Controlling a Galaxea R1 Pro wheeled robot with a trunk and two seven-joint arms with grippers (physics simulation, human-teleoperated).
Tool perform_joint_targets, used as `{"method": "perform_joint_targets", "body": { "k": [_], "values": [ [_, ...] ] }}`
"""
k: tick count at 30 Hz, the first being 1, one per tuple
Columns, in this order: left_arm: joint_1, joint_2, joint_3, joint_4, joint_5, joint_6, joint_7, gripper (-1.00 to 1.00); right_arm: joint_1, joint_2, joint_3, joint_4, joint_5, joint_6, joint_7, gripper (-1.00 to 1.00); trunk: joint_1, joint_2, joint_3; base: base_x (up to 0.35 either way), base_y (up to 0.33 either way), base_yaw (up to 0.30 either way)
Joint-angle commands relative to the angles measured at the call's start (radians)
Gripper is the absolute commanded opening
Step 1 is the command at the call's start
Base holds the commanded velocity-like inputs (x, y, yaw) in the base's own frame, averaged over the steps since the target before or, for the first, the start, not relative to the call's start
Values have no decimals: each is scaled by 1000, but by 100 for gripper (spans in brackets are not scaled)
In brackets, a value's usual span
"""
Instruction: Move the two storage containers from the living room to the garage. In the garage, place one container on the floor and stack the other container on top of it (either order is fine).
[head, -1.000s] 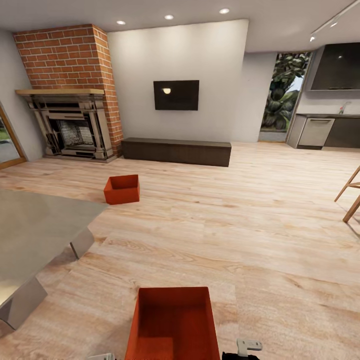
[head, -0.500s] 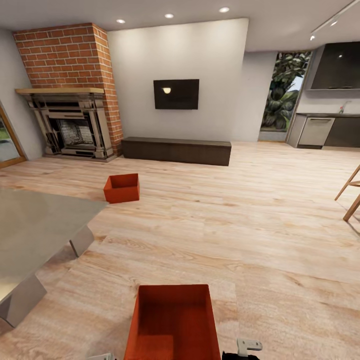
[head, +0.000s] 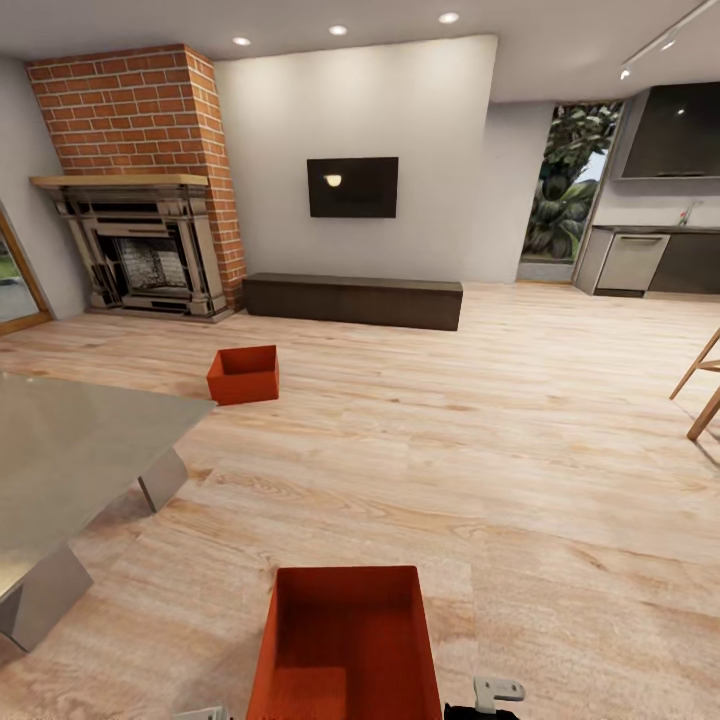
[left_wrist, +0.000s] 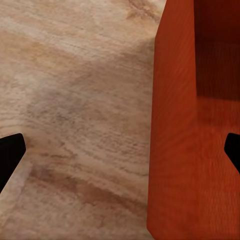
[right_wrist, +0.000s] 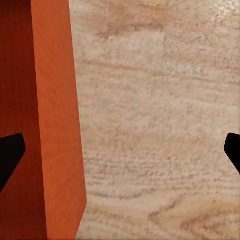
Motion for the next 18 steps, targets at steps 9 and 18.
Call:
{"method": "perform_joint_targets", "body": {
  "k": [9,18],
  "values": [
    [-1,-1,8,1,-5,-3,-8,100,-1,1,-3,1,1,-4,-2,100,0,-1,-1,0,0,0],
    [-1,-1,8,1,-5,-3,-8,100,-1,1,-3,1,1,-4,-2,100,0,-1,-1,0,0,14]
  ]
}}
